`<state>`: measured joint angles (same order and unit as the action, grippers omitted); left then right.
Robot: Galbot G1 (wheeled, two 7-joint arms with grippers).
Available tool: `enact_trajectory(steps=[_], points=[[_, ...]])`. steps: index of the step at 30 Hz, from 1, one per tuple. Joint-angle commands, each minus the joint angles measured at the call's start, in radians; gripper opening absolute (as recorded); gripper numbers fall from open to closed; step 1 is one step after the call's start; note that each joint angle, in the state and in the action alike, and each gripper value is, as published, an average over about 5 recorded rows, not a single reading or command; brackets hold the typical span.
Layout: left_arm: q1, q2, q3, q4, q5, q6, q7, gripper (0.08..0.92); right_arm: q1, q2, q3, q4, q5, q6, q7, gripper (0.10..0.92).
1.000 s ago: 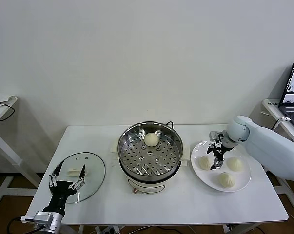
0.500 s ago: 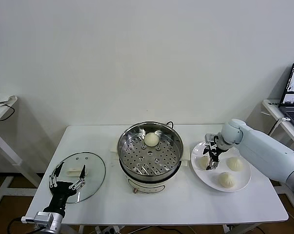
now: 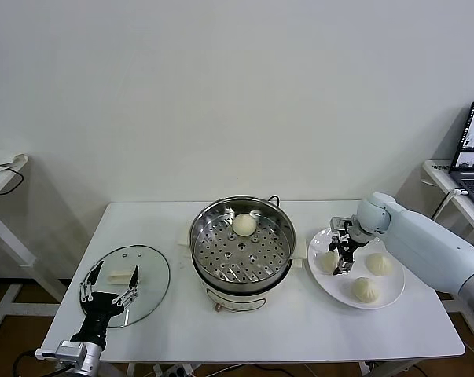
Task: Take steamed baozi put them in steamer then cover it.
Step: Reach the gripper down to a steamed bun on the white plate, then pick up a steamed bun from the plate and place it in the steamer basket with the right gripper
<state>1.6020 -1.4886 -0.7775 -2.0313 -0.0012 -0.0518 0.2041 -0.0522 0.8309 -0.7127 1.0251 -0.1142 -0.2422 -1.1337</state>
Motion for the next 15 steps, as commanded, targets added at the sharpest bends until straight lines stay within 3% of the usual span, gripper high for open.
enact_trajectory(steps=[1, 8, 15], points=[[0.001, -0.001, 0.0, 0.001, 0.002, -0.001, 0.0, 0.823, -0.002, 0.001, 0.004, -0.003, -0.008, 0.002, -0.005, 0.654], [0.005, -0.001, 0.0, -0.008, 0.003, 0.0, -0.001, 0.823, 0.027, -0.048, -0.013, 0.04, 0.026, -0.005, -0.021, 0.651], [0.01, -0.003, 0.005, -0.015, 0.01, -0.001, -0.002, 0.823, 0.236, -0.192, -0.207, 0.196, 0.22, -0.052, -0.032, 0.645]])
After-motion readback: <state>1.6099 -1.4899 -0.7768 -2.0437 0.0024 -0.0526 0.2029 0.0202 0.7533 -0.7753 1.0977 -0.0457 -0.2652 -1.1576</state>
